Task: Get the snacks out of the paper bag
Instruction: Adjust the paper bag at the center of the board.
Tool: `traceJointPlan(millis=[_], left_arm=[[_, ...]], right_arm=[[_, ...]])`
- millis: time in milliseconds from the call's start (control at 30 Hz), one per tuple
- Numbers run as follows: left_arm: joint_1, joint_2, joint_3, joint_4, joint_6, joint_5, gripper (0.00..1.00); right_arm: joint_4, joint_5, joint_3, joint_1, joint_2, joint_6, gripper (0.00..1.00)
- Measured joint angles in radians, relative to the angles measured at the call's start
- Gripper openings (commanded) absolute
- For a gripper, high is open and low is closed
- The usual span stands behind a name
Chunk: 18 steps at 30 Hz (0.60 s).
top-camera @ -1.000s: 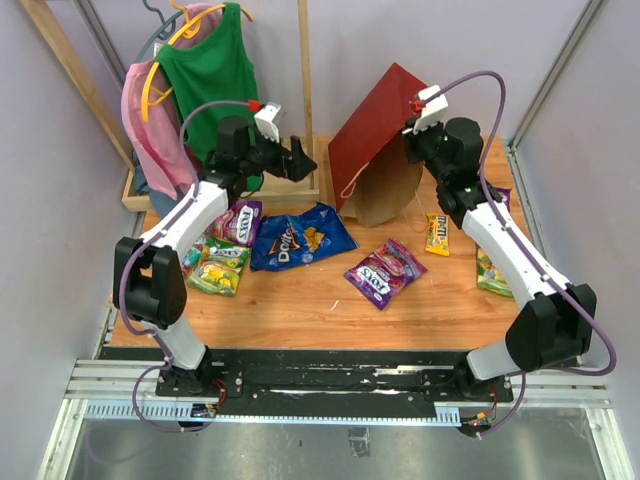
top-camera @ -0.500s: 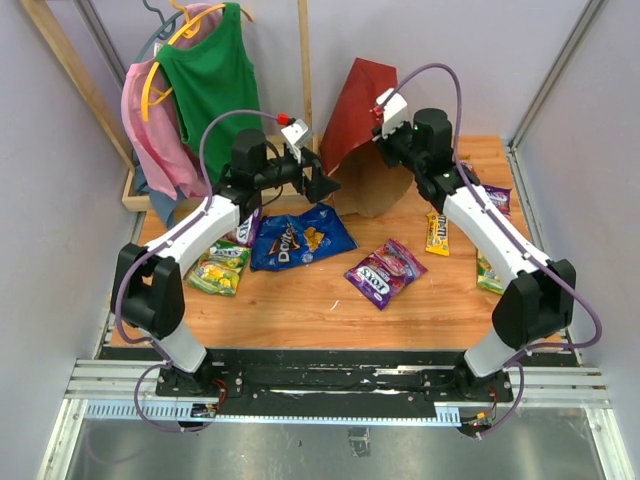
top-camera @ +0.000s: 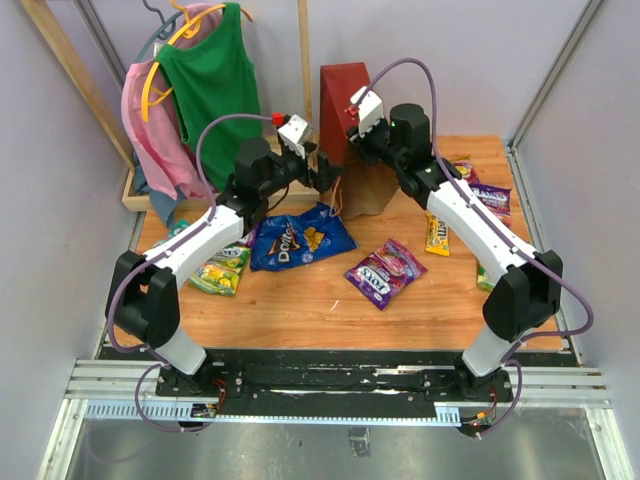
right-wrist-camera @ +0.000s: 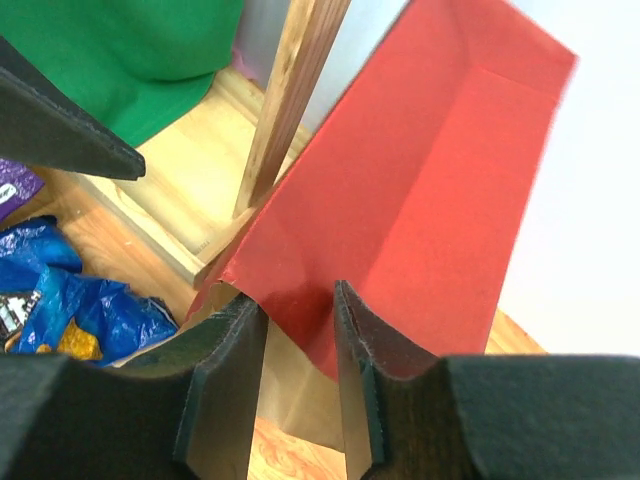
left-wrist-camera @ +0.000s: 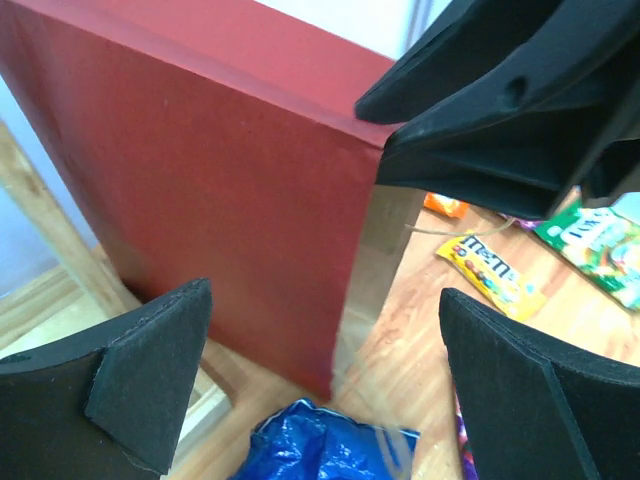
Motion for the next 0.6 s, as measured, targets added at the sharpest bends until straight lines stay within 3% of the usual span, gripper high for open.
traceJointPlan(millis=[200,367,600], left_arm=[[-0.02,0.009,0.0,0.03,0.001,-0.153,0.9],[-0.021,0.026,-0.001,0.064,-0.006,-0.175,0.88],[-0.021,0.043,-0.001,0.08,-0.01,-0.175,0.88]], right_arm=[[-0.003,0.0,0.05,0.014,0.0,0.0,0.4],[-0.005,0.0,0.06,0.029,0.0,0.007,0.75],[-0.013,0.031,0.06,0.038,0.0,0.014,0.86]])
